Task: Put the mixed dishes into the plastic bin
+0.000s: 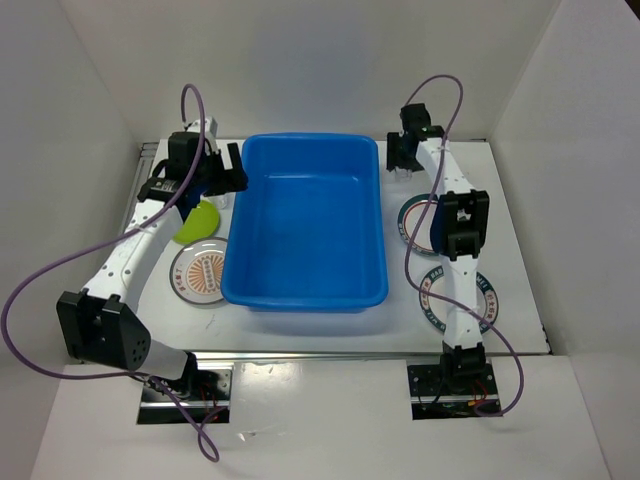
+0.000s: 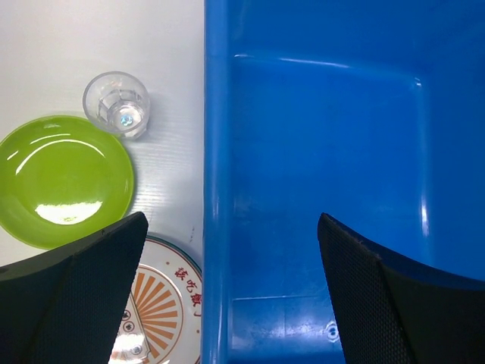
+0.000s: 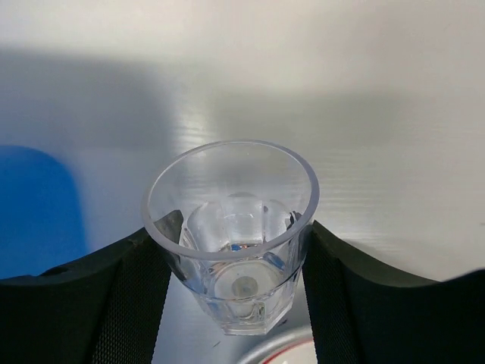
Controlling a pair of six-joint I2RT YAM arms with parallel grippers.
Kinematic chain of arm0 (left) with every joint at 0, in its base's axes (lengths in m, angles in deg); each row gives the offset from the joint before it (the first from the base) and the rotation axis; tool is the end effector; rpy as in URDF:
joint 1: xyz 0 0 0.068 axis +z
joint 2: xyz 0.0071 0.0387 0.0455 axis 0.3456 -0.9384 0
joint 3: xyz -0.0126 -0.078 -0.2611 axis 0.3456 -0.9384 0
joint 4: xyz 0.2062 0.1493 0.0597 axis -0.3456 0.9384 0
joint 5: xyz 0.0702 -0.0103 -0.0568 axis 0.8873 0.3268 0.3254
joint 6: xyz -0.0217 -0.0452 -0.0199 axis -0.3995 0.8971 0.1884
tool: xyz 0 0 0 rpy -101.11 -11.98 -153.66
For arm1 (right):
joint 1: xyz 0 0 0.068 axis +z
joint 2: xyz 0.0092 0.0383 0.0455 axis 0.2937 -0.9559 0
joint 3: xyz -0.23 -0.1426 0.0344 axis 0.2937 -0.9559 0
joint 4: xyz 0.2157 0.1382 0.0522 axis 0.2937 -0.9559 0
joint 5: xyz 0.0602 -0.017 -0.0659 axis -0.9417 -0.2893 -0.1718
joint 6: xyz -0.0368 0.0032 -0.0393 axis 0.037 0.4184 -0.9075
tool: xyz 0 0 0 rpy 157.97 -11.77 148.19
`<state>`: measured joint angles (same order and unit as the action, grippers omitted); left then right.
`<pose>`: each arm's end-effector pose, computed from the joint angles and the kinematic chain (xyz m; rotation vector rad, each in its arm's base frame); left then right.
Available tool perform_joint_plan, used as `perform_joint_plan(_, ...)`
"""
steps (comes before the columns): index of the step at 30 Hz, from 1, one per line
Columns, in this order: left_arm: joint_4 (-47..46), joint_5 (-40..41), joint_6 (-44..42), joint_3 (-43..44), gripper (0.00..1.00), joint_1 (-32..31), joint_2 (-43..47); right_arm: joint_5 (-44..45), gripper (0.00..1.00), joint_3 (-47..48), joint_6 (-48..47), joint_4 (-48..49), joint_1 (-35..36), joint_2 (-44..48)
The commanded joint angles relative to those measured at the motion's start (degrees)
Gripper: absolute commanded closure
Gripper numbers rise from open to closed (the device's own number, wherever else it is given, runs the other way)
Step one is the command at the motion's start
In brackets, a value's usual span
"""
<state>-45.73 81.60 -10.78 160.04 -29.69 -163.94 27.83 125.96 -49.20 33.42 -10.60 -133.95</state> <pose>0.3251 -0.0523 0.3646 -0.2388 2.0765 -0.2654 0.5383 0.0580 0.2061 -0.0201 2.5202 -0.0348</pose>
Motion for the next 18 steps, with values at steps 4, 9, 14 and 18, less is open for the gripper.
perform_joint_plan(4, -4.73, 0.16, 0.14, 1.39, 0.00, 0.16, 3.02, -3.68, 1.00, 5.67, 3.82, -1.02, -0.24, 15.03)
perform_joint_plan(9, -6.84, -1.86, 1.37, 0.78, 0.00, 0.16, 1.97, -7.64, 1.00, -4.60, 3.83, 3.09, 3.35, 26.11)
perform_joint_plan(14, -8.16, -2.48, 1.90, -1.51, 0.00, 0.16, 1.97, -14.41, 1.00, -9.46, 6.38, 5.40, 10.20, 32.99)
perform_joint_plan(18, -8.69, -3.00, 2.43, -1.51, 0.00, 0.16, 1.97, -14.42, 0.98, -10.08, 6.38, 5.40, 20.30, 28.97)
